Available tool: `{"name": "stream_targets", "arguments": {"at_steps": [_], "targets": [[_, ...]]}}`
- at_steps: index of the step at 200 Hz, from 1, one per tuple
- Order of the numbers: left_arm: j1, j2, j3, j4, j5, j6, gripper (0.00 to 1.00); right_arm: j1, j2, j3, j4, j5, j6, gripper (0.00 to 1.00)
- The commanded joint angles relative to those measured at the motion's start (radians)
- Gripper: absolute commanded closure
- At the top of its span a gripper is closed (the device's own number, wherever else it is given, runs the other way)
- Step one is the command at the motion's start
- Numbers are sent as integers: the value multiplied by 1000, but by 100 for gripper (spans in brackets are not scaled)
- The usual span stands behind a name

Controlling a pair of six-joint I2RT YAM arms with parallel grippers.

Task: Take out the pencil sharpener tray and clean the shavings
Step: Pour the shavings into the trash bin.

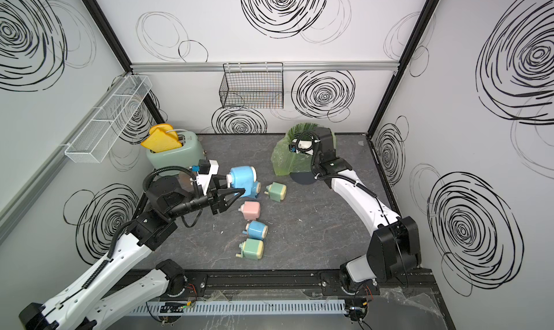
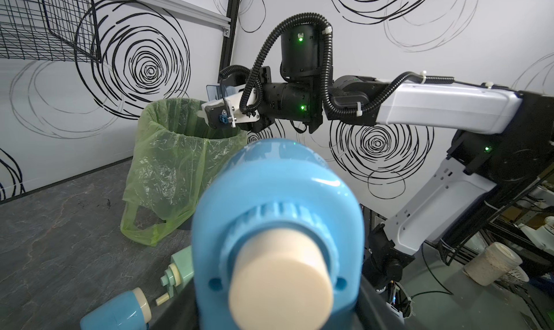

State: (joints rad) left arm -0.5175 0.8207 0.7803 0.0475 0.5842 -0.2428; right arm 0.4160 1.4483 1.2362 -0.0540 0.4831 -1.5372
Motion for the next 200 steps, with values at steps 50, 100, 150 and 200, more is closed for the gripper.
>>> {"name": "stream_targets", "arguments": {"at_steps": [50, 100, 150, 200], "targets": [[-8, -5, 17, 43, 11, 17, 76, 21, -22, 38, -6, 3, 29, 57], [-9, 3, 18, 49, 17, 13, 76, 42, -22, 28, -12, -21, 28, 57], [-10, 9, 22, 49, 18, 15, 76, 28, -43, 8, -3, -43, 28, 56], [-11, 16, 25, 51, 17, 15, 78, 9, -44, 28, -16, -56, 56, 56]]}}
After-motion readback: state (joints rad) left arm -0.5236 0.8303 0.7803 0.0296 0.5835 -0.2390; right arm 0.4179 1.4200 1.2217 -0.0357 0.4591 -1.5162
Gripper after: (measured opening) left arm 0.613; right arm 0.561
